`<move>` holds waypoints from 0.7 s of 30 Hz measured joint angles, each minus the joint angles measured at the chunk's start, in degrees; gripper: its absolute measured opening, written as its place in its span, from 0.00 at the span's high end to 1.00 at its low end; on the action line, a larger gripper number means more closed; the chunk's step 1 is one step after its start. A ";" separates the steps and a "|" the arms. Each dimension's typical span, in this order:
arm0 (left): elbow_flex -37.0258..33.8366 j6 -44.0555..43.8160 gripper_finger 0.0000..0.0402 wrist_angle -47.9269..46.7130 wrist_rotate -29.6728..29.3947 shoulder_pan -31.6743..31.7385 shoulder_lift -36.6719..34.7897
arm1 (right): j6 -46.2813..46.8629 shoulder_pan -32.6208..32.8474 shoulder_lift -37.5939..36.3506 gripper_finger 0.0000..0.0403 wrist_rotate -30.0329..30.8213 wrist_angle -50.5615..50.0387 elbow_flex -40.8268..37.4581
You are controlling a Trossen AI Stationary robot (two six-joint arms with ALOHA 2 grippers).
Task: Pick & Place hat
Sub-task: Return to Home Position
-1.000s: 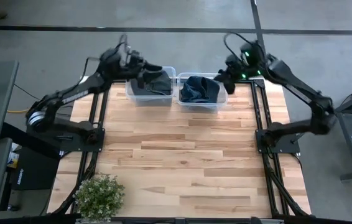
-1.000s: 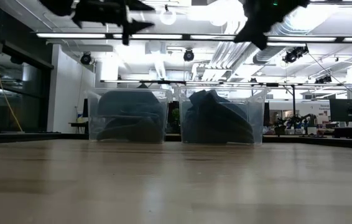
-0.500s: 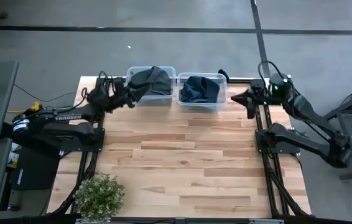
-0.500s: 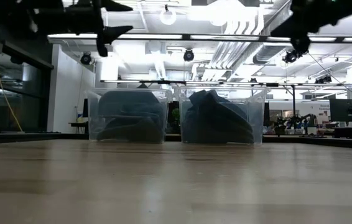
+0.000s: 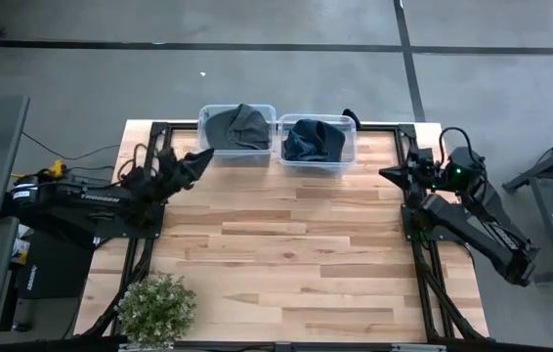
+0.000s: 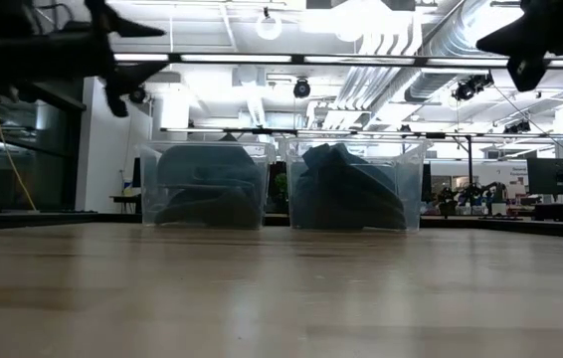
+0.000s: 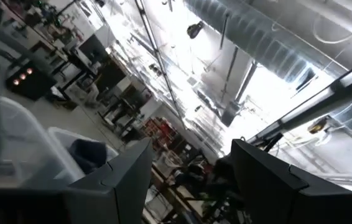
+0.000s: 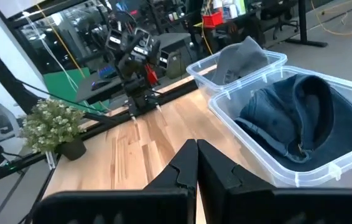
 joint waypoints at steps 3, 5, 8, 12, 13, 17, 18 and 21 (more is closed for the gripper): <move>-3.10 1.72 0.46 2.15 -1.36 -0.79 -4.43 | -0.36 0.02 -1.10 1.00 -0.64 -0.63 0.00; -3.84 2.68 0.46 1.82 -1.49 -1.36 -7.34 | -0.50 0.02 -1.18 1.00 -1.93 -1.26 0.00; -3.82 5.23 0.46 -0.73 -0.22 -1.40 -11.51 | -2.23 0.02 -1.17 1.00 -3.26 -2.94 0.00; -3.85 7.84 0.46 -5.48 1.20 -1.43 -19.18 | -3.70 0.01 -1.17 1.00 -3.32 -3.26 0.00; -3.86 8.00 0.46 -7.88 1.20 -1.42 -21.27 | -3.75 0.02 -1.16 1.00 -3.33 -3.27 0.00; -3.88 7.29 0.46 -19.73 -0.01 -1.42 -29.78 | -4.71 0.02 -1.37 1.00 -3.74 -3.29 0.00; -3.88 7.30 0.46 -22.08 -0.35 -1.42 -31.93 | -4.88 0.02 -1.63 1.00 -3.74 -3.31 0.00; -3.90 7.29 0.46 -27.71 -1.44 -1.42 -38.19 | -4.84 0.02 -2.71 1.00 -4.12 -3.34 0.00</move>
